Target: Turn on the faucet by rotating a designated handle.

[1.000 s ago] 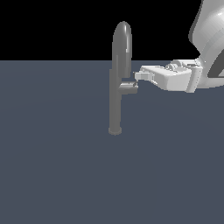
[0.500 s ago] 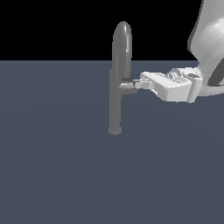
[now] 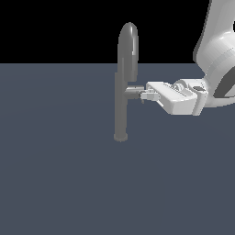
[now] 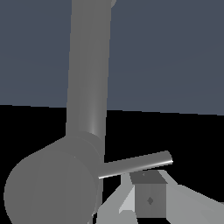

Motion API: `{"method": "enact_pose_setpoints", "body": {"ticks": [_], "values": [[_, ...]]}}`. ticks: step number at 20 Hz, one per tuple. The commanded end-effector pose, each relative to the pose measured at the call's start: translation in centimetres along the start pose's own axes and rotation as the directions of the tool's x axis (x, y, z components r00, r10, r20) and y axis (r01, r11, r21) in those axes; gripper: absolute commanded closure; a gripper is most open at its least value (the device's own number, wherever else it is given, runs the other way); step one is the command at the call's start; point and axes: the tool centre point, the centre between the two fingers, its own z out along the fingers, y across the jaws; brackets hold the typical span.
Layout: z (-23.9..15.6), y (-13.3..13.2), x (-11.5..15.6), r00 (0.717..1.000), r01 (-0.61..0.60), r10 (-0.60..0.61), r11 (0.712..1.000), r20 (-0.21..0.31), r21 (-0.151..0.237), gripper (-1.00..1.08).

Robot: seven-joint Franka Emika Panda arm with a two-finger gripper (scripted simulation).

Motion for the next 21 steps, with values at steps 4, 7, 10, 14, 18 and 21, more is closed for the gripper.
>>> {"method": "enact_pose_setpoints", "body": {"ticks": [4, 7, 10, 14, 18, 21], "values": [[0.0, 0.0, 4.3, 0.999, -0.043, 0.043, 0.999, -0.001, 0.011, 1.08], [0.0, -0.9, 1.2, 1.0, 0.011, -0.011, 1.0, 0.003, -0.003, 1.08], [0.0, -1.4, 2.5, 1.0, -0.003, 0.003, 1.0, 0.002, 0.0, 1.08], [0.0, -1.9, 4.2, 1.0, -0.021, 0.021, 1.0, 0.001, 0.005, 1.08], [0.0, -2.4, 5.9, 0.999, -0.039, 0.039, 0.999, 0.0, 0.009, 1.08], [0.0, -2.7, 6.7, 0.999, -0.047, 0.047, 0.999, 0.0, 0.011, 1.08]]}}
